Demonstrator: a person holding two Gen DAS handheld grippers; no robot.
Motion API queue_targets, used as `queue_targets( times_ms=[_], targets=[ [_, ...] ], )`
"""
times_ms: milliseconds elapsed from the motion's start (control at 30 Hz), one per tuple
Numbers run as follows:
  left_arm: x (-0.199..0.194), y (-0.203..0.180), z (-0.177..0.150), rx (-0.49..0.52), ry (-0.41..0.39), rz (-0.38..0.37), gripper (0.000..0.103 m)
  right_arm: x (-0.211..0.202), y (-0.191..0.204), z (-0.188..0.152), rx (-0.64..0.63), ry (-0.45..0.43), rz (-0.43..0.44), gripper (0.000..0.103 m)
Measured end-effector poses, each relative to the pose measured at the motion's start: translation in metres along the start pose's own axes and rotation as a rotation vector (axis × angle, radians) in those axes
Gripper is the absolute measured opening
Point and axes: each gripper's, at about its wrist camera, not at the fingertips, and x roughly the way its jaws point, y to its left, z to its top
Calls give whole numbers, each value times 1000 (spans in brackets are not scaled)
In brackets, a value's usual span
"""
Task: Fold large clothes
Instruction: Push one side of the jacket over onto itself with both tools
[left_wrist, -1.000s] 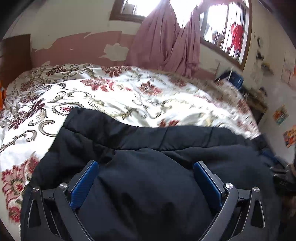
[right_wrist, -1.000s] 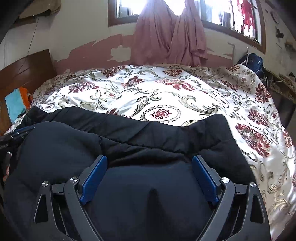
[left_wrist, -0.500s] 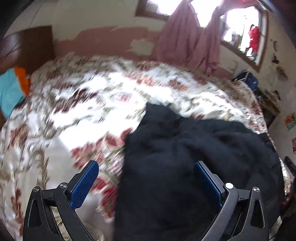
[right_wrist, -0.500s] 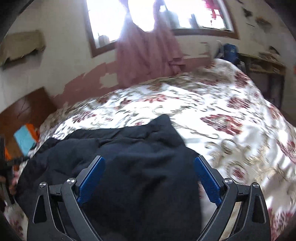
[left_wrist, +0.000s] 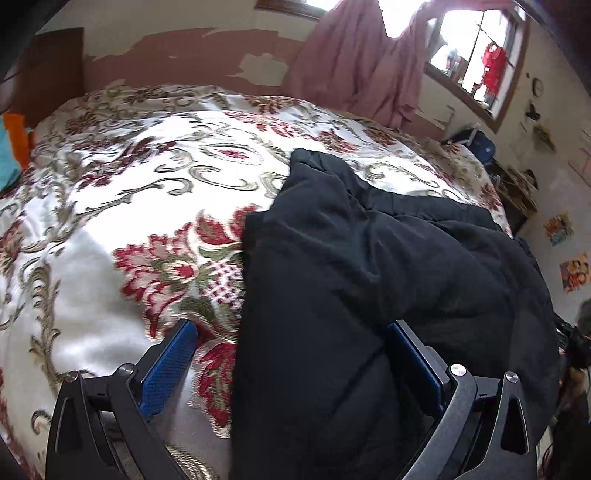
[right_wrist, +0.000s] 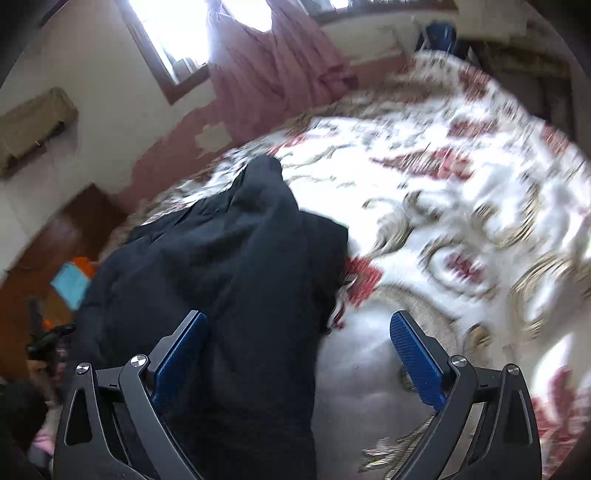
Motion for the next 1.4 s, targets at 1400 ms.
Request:
queue_targets(
  times_ms=[1400],
  targets=[
    [22,-34,7,51,242,-166,85,35,6,-11,-74,104,284,65]
  ],
)
